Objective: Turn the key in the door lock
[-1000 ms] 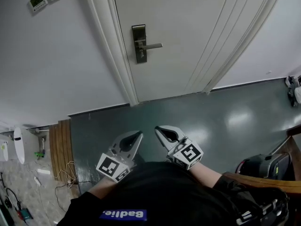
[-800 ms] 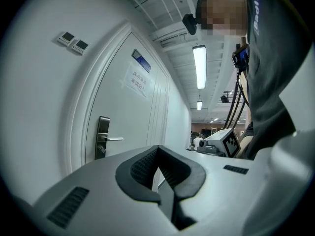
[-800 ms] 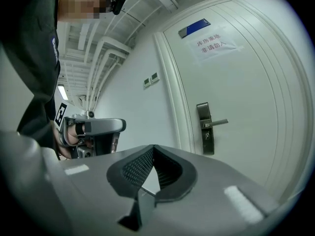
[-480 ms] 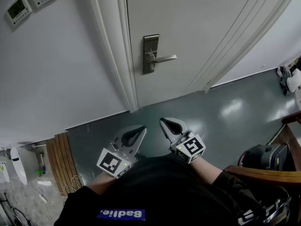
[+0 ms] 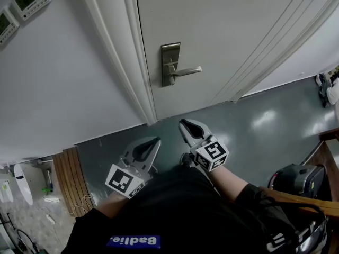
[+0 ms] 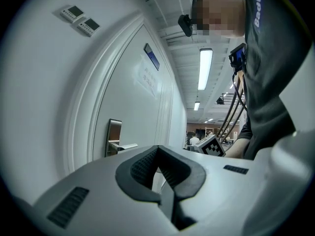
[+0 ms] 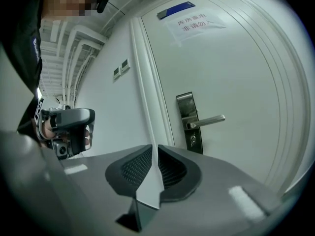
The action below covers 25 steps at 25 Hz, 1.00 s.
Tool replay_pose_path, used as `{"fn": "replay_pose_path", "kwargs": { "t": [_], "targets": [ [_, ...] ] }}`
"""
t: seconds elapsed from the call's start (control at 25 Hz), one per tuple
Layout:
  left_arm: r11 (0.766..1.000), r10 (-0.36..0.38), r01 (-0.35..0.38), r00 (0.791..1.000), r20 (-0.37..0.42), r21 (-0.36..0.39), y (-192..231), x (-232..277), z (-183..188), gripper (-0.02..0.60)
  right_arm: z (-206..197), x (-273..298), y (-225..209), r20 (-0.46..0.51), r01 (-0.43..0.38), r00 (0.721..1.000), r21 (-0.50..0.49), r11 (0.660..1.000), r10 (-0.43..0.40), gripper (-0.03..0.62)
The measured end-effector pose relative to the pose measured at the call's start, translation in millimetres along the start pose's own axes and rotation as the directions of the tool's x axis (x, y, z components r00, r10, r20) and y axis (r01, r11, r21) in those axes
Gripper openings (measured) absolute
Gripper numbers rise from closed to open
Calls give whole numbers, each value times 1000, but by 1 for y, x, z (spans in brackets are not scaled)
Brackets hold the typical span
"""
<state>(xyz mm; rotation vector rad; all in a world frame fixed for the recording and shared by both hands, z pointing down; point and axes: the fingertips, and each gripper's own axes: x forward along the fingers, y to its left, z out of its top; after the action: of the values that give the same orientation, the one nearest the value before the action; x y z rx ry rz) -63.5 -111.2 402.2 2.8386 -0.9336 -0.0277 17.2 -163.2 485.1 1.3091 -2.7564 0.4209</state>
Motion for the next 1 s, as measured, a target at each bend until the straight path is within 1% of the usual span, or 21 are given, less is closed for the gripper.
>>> {"fn": "replay_pose_path", "kwargs": {
  "t": [0.12, 0.2, 0.44, 0.6, 0.68, 0.76, 1.0],
  "targets": [
    [1000, 31, -31, 1000, 1, 1, 5, 10, 2, -8, -3, 13, -21, -18, -4, 1000, 11, 1000, 4, 34],
    [999, 50, -50, 999, -3, 0, 8, 15, 1, -6, -7, 24, -35, -36, 7, 999, 25, 1000, -6, 57],
    [994, 108, -108, 994, -35, 2, 20, 9, -7, -6, -16, 76, -86, -63, 93, 994, 55, 994, -90, 119],
    [990, 141, -141, 989, -50, -2, 29, 2, -11, -6, -18, 110, -110, -73, 143, 988, 48, 989, -139, 138],
    [990, 143, -144, 988, -50, -14, 31, 0, -12, -6, -21, 122, -117, -87, 163, 983, 41, 986, -159, 138],
    [991, 134, -136, 988, -71, -22, 30, -2, -16, -6, -25, 132, -124, -99, 180, 980, 42, 983, -175, 138],
    [989, 139, -144, 985, -104, -36, 32, -7, -25, -8, -31, 156, -140, -111, 213, 972, 69, 974, -205, 138]
  ]
}}
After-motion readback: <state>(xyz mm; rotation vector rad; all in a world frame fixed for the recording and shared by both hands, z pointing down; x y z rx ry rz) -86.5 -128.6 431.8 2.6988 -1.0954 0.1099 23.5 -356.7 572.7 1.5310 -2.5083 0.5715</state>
